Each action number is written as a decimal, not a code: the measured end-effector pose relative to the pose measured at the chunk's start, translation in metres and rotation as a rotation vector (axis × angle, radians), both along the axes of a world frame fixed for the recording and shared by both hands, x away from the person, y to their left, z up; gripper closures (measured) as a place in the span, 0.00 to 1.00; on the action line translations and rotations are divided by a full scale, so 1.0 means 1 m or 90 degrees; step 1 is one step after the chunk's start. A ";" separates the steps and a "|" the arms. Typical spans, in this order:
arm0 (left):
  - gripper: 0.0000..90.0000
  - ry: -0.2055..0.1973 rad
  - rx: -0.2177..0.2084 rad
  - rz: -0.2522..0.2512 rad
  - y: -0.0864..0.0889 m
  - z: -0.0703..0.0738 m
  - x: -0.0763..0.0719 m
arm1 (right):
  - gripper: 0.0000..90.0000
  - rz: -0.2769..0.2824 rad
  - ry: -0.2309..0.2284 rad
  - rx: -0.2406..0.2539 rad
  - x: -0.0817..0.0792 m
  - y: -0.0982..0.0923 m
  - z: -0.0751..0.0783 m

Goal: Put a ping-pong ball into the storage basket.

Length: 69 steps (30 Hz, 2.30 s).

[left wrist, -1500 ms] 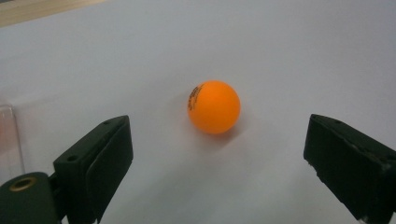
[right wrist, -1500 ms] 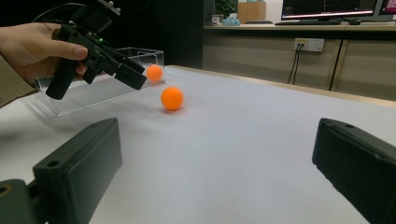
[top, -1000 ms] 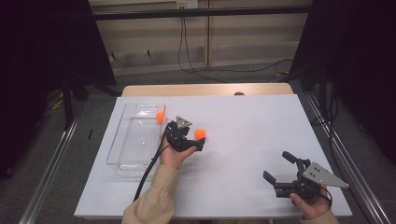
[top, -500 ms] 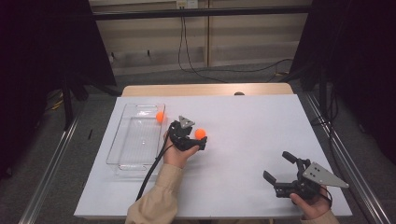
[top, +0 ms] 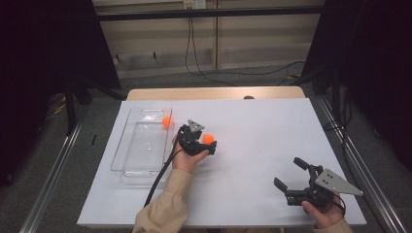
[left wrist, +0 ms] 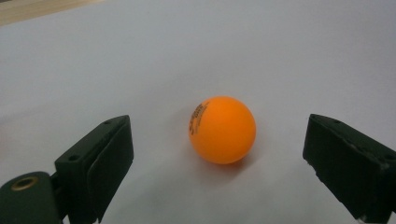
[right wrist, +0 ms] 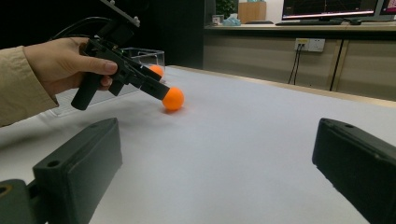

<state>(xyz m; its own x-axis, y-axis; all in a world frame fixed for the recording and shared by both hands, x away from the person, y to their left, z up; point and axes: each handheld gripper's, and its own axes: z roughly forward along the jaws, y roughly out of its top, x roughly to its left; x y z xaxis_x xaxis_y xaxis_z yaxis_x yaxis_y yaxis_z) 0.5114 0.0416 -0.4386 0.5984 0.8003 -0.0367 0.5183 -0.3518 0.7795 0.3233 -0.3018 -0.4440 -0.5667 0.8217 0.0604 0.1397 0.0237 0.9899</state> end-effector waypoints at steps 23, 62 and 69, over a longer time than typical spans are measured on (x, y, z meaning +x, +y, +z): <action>0.24 0.002 0.006 -0.006 -0.004 -0.008 0.007 | 0.01 0.001 -0.001 0.002 0.000 0.000 0.000; 0.57 0.030 -0.001 -0.021 -0.008 -0.015 0.013 | 0.01 0.000 0.001 0.005 0.000 -0.001 0.000; 0.57 0.036 -0.005 -0.031 -0.007 -0.013 0.012 | 0.01 0.001 0.001 0.004 0.000 0.000 0.000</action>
<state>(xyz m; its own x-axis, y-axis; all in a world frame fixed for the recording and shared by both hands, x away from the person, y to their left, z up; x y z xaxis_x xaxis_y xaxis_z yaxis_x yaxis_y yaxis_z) 0.5239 0.0346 -0.4515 0.6334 0.7698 -0.0784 0.5441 -0.3711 0.7525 0.3232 -0.3022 -0.4442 -0.5674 0.8208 0.0662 0.1418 0.0182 0.9897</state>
